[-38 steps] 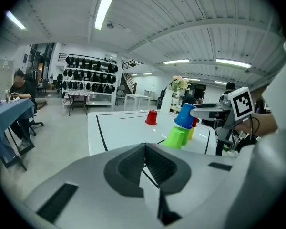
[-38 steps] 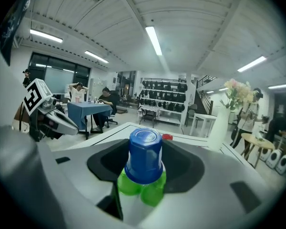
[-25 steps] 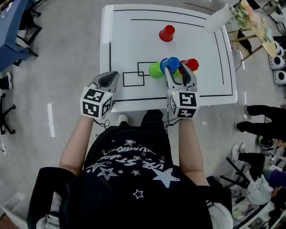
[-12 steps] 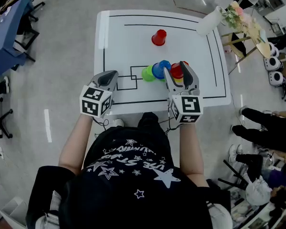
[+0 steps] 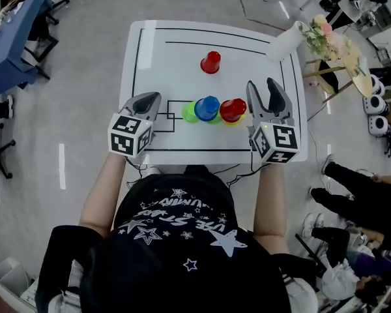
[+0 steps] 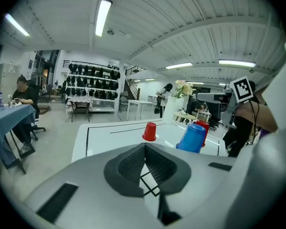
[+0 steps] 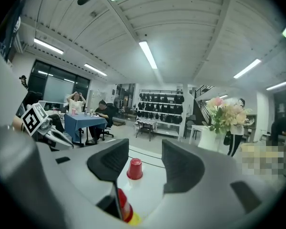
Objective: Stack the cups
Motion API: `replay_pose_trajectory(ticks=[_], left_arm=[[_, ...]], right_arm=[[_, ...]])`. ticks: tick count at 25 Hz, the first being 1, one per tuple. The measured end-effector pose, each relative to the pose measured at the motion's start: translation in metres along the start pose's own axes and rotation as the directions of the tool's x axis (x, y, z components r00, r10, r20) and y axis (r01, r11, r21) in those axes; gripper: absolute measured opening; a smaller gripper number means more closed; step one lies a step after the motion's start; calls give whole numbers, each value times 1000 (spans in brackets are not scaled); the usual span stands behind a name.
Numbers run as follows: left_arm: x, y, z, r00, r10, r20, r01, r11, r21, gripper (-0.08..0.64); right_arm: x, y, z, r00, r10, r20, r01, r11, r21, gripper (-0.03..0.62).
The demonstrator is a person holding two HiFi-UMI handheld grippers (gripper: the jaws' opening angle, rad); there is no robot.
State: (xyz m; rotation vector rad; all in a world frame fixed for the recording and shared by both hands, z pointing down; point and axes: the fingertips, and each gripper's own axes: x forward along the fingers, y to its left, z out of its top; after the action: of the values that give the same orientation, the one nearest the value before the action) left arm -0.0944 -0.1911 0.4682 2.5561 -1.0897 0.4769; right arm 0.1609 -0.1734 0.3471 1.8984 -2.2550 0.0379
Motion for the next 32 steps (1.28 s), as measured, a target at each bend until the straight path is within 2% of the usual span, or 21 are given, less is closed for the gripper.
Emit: replay_pose_trajectory(ticks=[6, 10, 15, 18, 21, 28, 32], left_arm=[[19, -1, 5, 997, 77, -9, -77, 997, -25, 12], [31, -1, 6, 991, 131, -19, -132, 990, -43, 12], [47, -1, 4, 981, 187, -43, -189, 980, -64, 12], [56, 0, 1, 975, 214, -58, -218, 973, -77, 12], [64, 1, -2, 967, 244, -74, -250, 964, -88, 12], [73, 2, -13, 948, 297, -112, -309, 944, -112, 12], [73, 2, -21, 939, 317, -135, -334, 934, -128, 12]], right_arm=[[35, -58, -21, 996, 47, -76, -49, 999, -24, 219], [65, -74, -34, 985, 137, -106, -140, 990, -27, 218], [105, -69, -55, 952, 274, -138, -278, 960, -16, 218], [129, -53, -73, 913, 374, -166, -381, 925, -13, 225], [149, -33, -96, 860, 470, -201, -482, 876, -12, 239], [172, 10, -141, 737, 627, -254, -649, 761, -6, 273], [184, 28, -157, 707, 655, -268, -684, 729, -24, 279]])
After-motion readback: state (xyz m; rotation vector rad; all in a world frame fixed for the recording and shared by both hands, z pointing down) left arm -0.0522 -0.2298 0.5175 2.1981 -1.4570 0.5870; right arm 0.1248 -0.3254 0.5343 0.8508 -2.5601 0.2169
